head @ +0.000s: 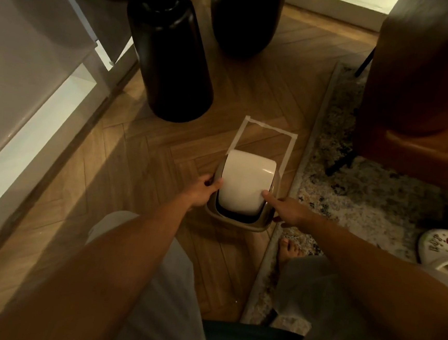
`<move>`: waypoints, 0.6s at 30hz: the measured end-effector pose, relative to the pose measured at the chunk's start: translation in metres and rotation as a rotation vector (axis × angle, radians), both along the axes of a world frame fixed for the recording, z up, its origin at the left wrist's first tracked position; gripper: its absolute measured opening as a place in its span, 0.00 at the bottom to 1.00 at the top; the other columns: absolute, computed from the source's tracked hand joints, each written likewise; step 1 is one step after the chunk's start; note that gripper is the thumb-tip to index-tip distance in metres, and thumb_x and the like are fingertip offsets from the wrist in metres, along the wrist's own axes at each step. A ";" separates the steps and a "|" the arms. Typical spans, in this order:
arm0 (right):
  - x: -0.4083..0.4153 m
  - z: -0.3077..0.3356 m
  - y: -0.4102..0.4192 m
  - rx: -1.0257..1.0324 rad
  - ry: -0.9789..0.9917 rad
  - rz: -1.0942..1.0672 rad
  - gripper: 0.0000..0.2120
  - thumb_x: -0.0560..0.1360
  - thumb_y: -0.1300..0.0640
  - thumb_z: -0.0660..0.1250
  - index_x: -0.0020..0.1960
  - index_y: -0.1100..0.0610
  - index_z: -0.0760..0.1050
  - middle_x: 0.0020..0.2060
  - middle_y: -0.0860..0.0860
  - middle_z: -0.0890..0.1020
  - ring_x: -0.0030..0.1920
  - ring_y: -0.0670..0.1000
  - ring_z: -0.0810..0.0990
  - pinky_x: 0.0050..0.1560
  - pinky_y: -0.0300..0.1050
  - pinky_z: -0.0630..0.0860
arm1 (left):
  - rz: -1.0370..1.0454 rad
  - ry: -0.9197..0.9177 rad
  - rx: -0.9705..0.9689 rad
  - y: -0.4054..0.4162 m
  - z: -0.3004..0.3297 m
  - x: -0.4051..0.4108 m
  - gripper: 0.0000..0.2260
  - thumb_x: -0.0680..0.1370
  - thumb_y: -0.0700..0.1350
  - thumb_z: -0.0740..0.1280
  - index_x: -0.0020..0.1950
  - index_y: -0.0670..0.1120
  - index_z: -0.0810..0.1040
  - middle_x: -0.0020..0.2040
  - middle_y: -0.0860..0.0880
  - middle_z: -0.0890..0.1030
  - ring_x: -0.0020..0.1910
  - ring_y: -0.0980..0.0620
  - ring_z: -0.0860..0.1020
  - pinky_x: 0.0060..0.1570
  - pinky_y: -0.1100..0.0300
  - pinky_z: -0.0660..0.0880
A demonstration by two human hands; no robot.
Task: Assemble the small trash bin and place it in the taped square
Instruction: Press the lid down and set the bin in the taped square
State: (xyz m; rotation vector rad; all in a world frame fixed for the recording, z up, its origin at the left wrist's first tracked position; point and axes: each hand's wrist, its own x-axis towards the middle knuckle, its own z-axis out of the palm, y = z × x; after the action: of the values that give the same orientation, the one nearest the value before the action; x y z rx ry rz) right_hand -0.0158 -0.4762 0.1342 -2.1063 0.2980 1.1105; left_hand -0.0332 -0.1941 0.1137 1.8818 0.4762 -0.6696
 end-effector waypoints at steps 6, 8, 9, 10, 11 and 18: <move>-0.003 -0.006 -0.001 0.005 -0.034 0.013 0.45 0.73 0.22 0.56 0.71 0.59 0.74 0.60 0.57 0.81 0.54 0.56 0.84 0.55 0.57 0.83 | 0.011 -0.006 -0.005 -0.003 -0.001 -0.002 0.31 0.81 0.63 0.62 0.80 0.50 0.65 0.76 0.45 0.70 0.73 0.44 0.70 0.65 0.51 0.69; -0.004 -0.008 -0.001 0.016 -0.019 0.010 0.44 0.75 0.23 0.56 0.72 0.58 0.73 0.62 0.58 0.81 0.54 0.56 0.85 0.56 0.58 0.83 | 0.004 -0.011 0.002 -0.003 -0.001 -0.002 0.31 0.81 0.62 0.63 0.80 0.50 0.65 0.76 0.45 0.70 0.73 0.44 0.70 0.61 0.55 0.67; -0.005 -0.009 -0.001 0.025 -0.010 0.002 0.43 0.75 0.24 0.56 0.73 0.58 0.72 0.64 0.58 0.81 0.55 0.56 0.85 0.56 0.58 0.82 | 0.001 -0.013 0.004 -0.003 -0.001 -0.002 0.31 0.81 0.62 0.63 0.80 0.49 0.65 0.76 0.45 0.70 0.73 0.44 0.70 0.60 0.56 0.67; -0.005 -0.008 -0.001 0.033 -0.004 -0.007 0.43 0.76 0.24 0.56 0.73 0.58 0.72 0.65 0.57 0.80 0.55 0.56 0.84 0.56 0.57 0.82 | -0.002 -0.012 0.004 -0.003 0.000 -0.002 0.31 0.81 0.61 0.63 0.80 0.49 0.65 0.76 0.45 0.70 0.73 0.44 0.70 0.61 0.57 0.67; -0.005 -0.007 -0.001 0.041 0.005 -0.011 0.43 0.76 0.25 0.57 0.74 0.58 0.71 0.66 0.57 0.80 0.56 0.56 0.84 0.56 0.57 0.82 | -0.007 -0.008 0.002 -0.003 0.001 -0.001 0.31 0.81 0.61 0.63 0.80 0.49 0.65 0.77 0.45 0.70 0.73 0.45 0.70 0.61 0.57 0.67; 0.003 -0.002 0.000 0.107 -0.004 -0.005 0.39 0.77 0.31 0.64 0.78 0.57 0.68 0.72 0.57 0.75 0.57 0.52 0.80 0.48 0.40 0.79 | -0.003 0.009 0.007 -0.005 0.006 0.002 0.29 0.82 0.59 0.63 0.80 0.48 0.64 0.77 0.45 0.70 0.74 0.44 0.70 0.72 0.46 0.68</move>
State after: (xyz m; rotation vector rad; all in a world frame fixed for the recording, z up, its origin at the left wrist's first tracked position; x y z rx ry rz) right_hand -0.0132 -0.4765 0.1321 -2.0122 0.2360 1.0954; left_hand -0.0316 -0.1993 0.1197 1.8871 0.4822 -0.6796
